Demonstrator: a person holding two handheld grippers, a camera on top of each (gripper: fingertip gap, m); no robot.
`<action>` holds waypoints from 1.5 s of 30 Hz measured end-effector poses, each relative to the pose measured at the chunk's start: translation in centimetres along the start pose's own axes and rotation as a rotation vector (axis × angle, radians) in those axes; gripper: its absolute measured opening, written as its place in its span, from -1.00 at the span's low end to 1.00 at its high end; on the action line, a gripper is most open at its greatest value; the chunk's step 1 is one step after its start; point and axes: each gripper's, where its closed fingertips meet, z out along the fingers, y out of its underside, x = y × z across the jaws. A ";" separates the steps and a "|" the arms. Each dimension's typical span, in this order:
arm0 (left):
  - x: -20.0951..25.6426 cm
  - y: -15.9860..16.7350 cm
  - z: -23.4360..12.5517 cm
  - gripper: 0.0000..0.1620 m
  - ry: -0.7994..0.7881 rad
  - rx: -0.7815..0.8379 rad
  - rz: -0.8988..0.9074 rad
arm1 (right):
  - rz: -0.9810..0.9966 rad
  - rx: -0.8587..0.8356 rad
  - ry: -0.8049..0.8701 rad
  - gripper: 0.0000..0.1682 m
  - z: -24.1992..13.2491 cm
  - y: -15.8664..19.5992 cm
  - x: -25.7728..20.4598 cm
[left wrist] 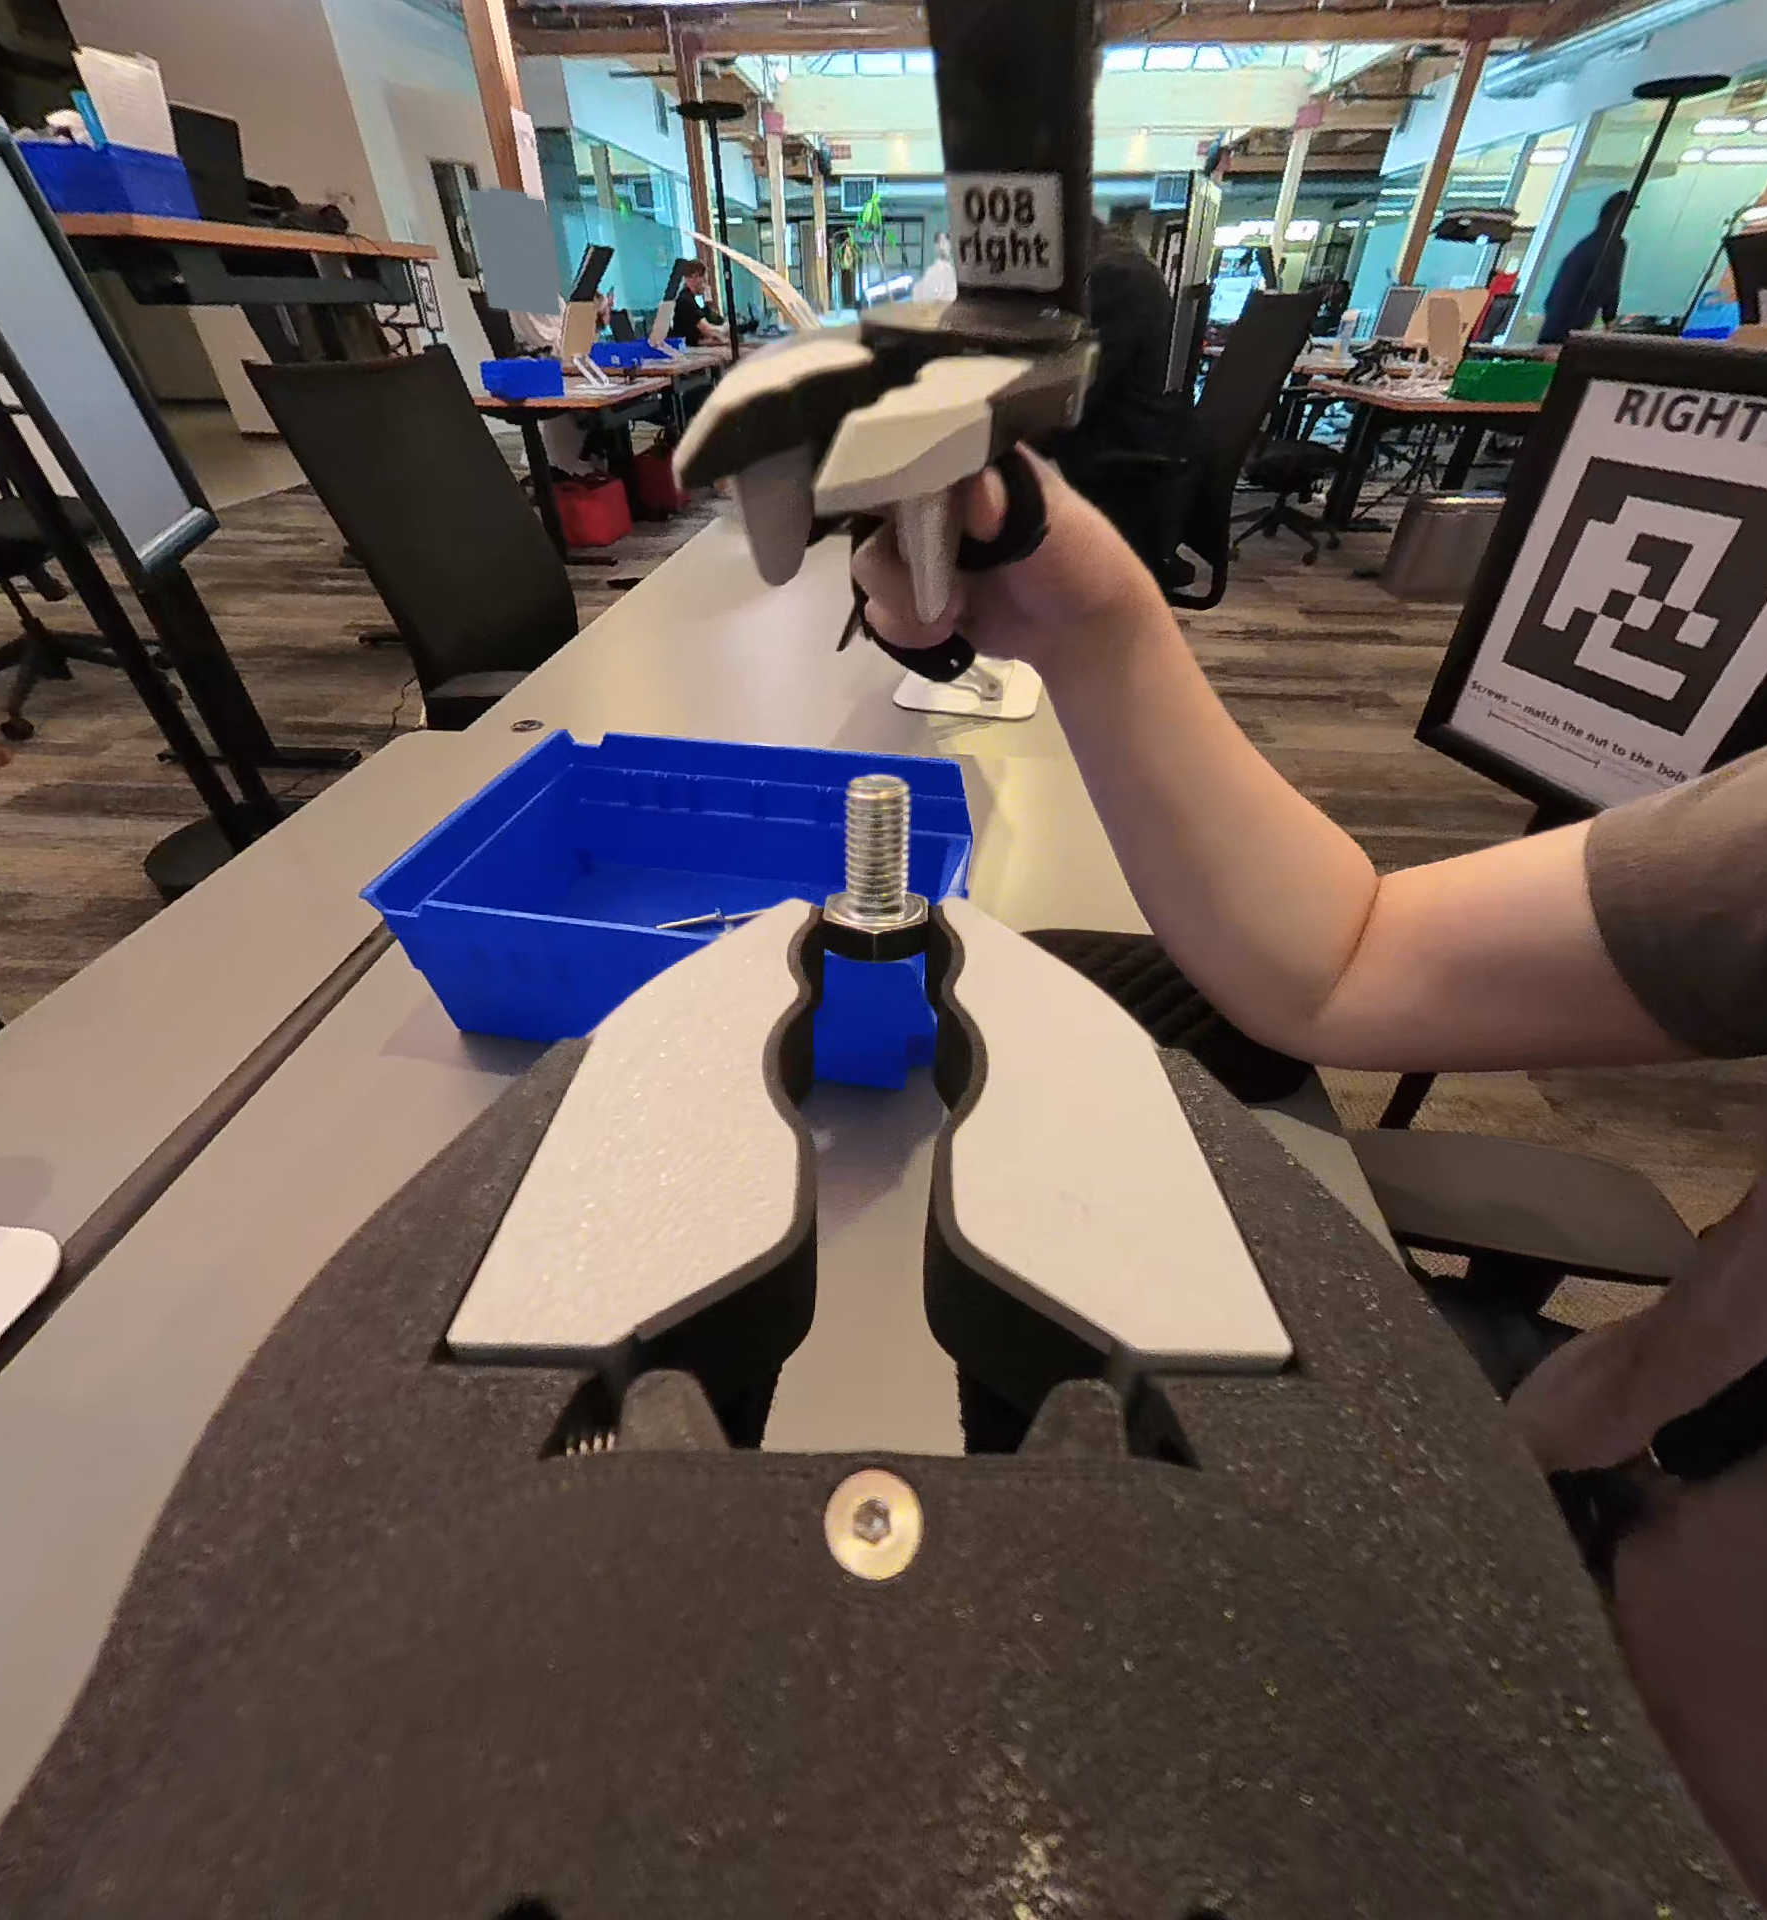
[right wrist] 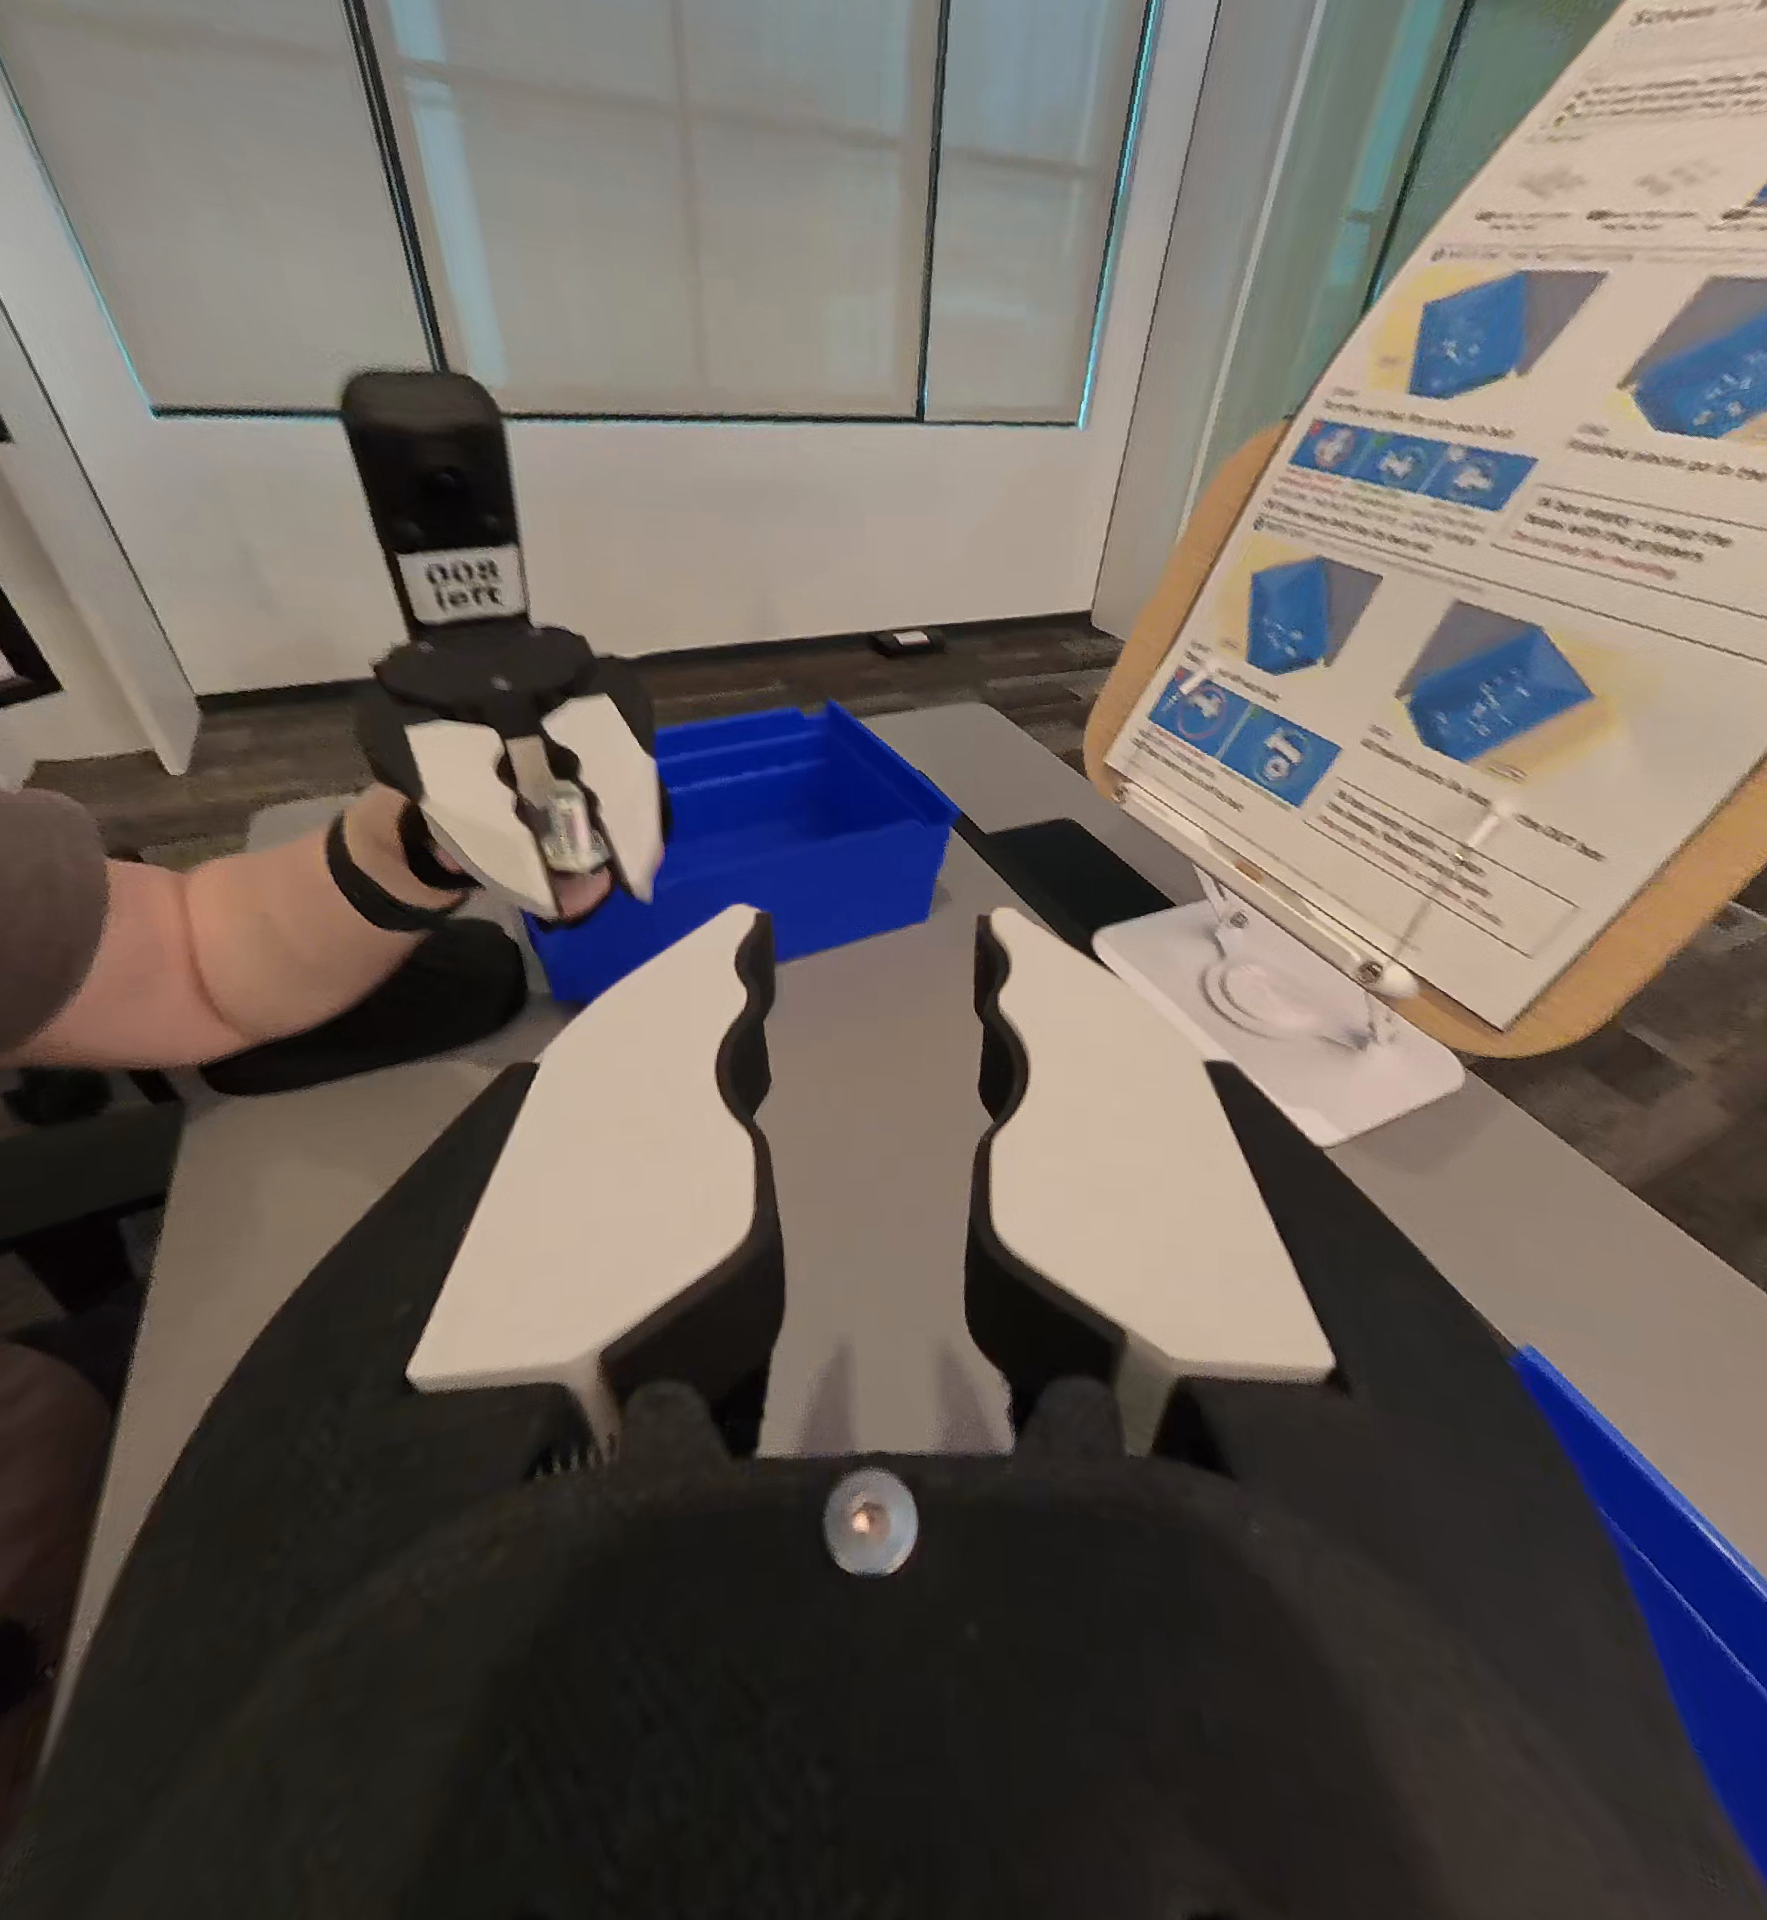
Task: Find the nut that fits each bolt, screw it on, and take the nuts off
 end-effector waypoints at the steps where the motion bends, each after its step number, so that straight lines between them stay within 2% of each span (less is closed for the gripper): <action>1: -0.1 0.0 0.2 -0.78 0.003 -0.008 -0.005 | 0.006 0.013 -0.009 -0.55 0.3 -0.6 -0.5; 5: -0.3 -1.3 0.7 -0.78 0.013 -0.013 -0.001 | 0.017 0.085 -0.037 -0.55 0.4 -3.2 -2.0; 10: -0.1 -3.1 1.9 -0.78 0.059 -0.011 0.004 | 0.103 0.242 -0.187 -0.55 -0.8 -7.0 -3.8; 14: -0.5 -2.7 2.4 -0.78 0.039 -0.005 -0.022 | 0.122 0.372 -0.269 -0.62 -2.1 -7.4 -5.2; 17: -0.6 -2.0 2.2 -0.78 0.027 -0.010 -0.028 | 0.149 0.423 -0.285 -0.68 -1.3 -6.9 -5.2; 21: -0.6 -2.2 1.8 -0.78 0.058 0.038 -0.050 | 0.087 0.340 -0.315 -0.71 2.1 -5.0 -6.6; 25: -0.9 -2.0 1.3 -0.78 0.088 0.071 -0.089 | 0.011 0.241 -0.253 -0.71 5.4 -2.7 -6.9; 32: -0.4 -2.4 1.2 -0.78 0.090 0.056 -0.037 | 0.041 0.179 -0.272 -0.71 8.1 -0.7 -7.3; 33: -0.3 -2.2 1.2 -0.78 0.084 0.050 -0.027 | 0.055 0.186 -0.292 -0.71 8.0 -0.8 -7.6; 35: -0.1 -2.0 1.4 -0.78 0.088 0.039 -0.019 | 0.067 0.200 -0.344 -0.88 7.8 -0.9 -8.2; 40: 0.3 -2.5 1.6 -0.74 0.100 0.064 -0.012 | 0.045 0.185 -0.371 -0.88 6.7 -1.3 -8.3; 43: -0.7 -2.1 1.0 -0.54 0.030 0.012 -0.024 | 0.042 0.114 -0.245 -0.88 4.2 -1.4 -5.4; 45: -1.3 -2.0 0.1 -0.57 -0.009 -0.037 -0.030 | 0.039 -0.057 -0.033 -0.88 1.7 1.0 -0.8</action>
